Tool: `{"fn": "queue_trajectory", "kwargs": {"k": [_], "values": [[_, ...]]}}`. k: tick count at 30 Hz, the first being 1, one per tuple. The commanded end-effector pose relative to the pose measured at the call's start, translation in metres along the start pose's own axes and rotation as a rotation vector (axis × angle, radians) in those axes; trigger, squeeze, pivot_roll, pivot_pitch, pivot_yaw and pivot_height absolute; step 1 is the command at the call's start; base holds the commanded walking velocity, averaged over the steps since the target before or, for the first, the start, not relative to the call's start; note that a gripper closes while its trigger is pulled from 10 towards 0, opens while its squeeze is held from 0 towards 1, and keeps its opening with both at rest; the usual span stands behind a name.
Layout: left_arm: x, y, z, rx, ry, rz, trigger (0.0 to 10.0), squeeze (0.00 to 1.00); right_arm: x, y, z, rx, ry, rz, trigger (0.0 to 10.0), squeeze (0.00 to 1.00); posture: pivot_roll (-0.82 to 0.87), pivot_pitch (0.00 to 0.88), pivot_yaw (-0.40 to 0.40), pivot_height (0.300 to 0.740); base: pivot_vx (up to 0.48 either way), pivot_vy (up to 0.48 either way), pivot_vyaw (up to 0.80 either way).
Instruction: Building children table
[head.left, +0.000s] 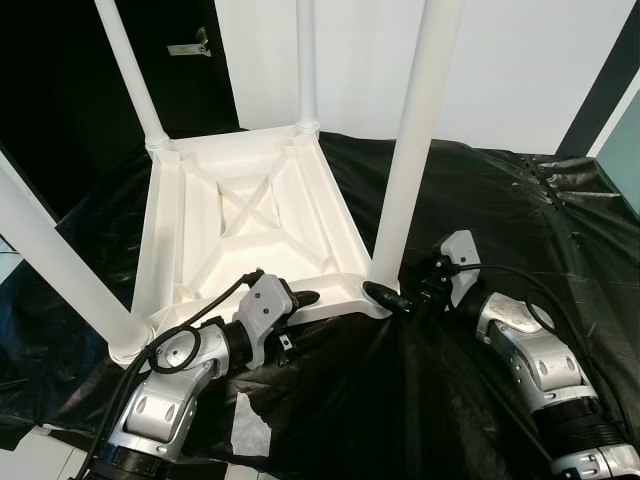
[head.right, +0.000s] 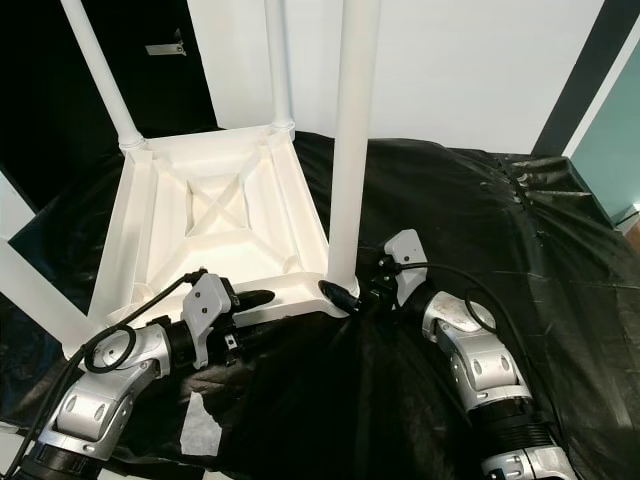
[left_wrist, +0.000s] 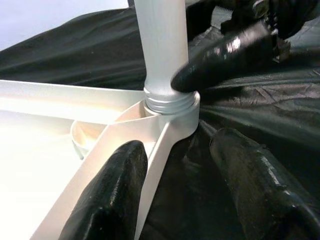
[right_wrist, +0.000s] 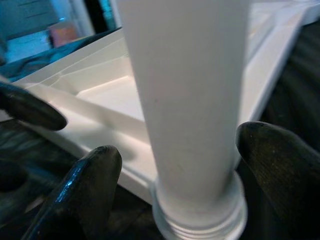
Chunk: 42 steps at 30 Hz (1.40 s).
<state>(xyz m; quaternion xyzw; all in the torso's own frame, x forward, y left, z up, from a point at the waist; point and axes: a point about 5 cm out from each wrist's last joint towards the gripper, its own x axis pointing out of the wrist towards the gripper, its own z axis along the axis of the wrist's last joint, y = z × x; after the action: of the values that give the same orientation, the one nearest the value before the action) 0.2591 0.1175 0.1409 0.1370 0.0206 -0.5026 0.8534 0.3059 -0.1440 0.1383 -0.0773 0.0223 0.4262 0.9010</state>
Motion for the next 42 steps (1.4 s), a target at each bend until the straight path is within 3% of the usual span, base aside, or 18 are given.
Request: {"fn": "queue_trajectory", "kwargs": {"k": [1, 7, 8, 9, 19, 20, 21, 24, 29, 37, 42], "values": [[0.0, 0.003, 0.001, 0.014, 0.001, 0.02, 10.0, 0.0, 0.008, -0.003, 0.0, -0.023, 0.024, 0.053, 10.0, 0.0, 0.01, 0.0, -0.003, 0.74, 0.0, 0.0, 0.0], [0.0, 0.002, 0.0, 0.015, 0.002, 0.024, 10.0, 0.0, 0.027, -0.007, 0.003, -0.048, 0.038, 0.132, 10.0, 0.0, 0.03, 0.0, -0.016, 0.74, 0.0, 0.0, 0.0], [-0.001, 0.002, 0.0, 0.016, 0.001, 0.029, 10.0, 0.0, 0.028, -0.007, 0.002, -0.052, 0.039, 0.144, 3.7, 0.0, 0.04, 0.0, -0.024, 0.74, 0.0, 0.0, 0.0], [-0.002, 0.003, 0.001, 0.016, 0.0, 0.037, 10.0, 0.0, 0.029, -0.007, 0.002, -0.054, 0.041, 0.158, 0.0, 0.0, 0.04, 0.0, -0.028, 0.74, 0.0, 0.0, 0.0], [-0.004, 0.001, -0.001, 0.009, 0.003, 0.047, 10.0, 0.0, 0.03, -0.008, -0.004, -0.047, 0.041, 0.175, 0.0, 0.0, 0.05, 0.0, -0.023, 0.74, 0.0, 0.0, 0.0], [-0.004, 0.002, -0.001, 0.011, 0.006, 0.044, 10.0, 0.0, 0.031, -0.007, -0.005, -0.04, 0.031, 0.154, 2.4, 0.0, 0.05, 0.0, -0.013, 0.74, 0.0, 0.0, 0.0], [-0.005, 0.004, 0.0, 0.017, 0.009, 0.041, 10.0, 0.0, 0.032, -0.004, -0.005, -0.037, 0.015, 0.121, 10.0, 0.0, 0.06, 0.0, -0.007, 0.74, 0.0, 0.0, 0.0], [-0.005, 0.006, 0.002, 0.025, 0.01, 0.041, 10.0, 0.0, 0.033, 0.0, -0.006, -0.024, -0.001, 0.071, 10.0, 0.0, 0.07, 0.0, -0.006, 0.74, 0.0, 0.0, 0.0], [-0.012, 0.006, 0.004, 0.026, 0.01, 0.064, 10.0, 0.0, 0.035, 0.015, -0.015, -0.012, 0.01, -0.133, 10.0, 0.0, 0.1, 0.0, -0.029, 0.74, 0.0, 0.0, 0.0], [-0.016, -0.004, 0.002, 0.002, 0.004, 0.103, 10.0, 0.0, 0.039, 0.039, -0.017, 0.087, -0.001, -0.51, 10.0, 0.0, 0.13, 0.0, -0.079, 0.74, 0.0, 0.0, 0.0], [-0.017, -0.005, 0.001, -0.005, 0.004, 0.113, 10.0, 0.0, 0.044, 0.051, -0.01, 0.123, -0.025, -0.597, 10.0, 0.0, 0.13, 0.0, -0.085, 0.74, 0.0, 0.0, 0.0]]}}
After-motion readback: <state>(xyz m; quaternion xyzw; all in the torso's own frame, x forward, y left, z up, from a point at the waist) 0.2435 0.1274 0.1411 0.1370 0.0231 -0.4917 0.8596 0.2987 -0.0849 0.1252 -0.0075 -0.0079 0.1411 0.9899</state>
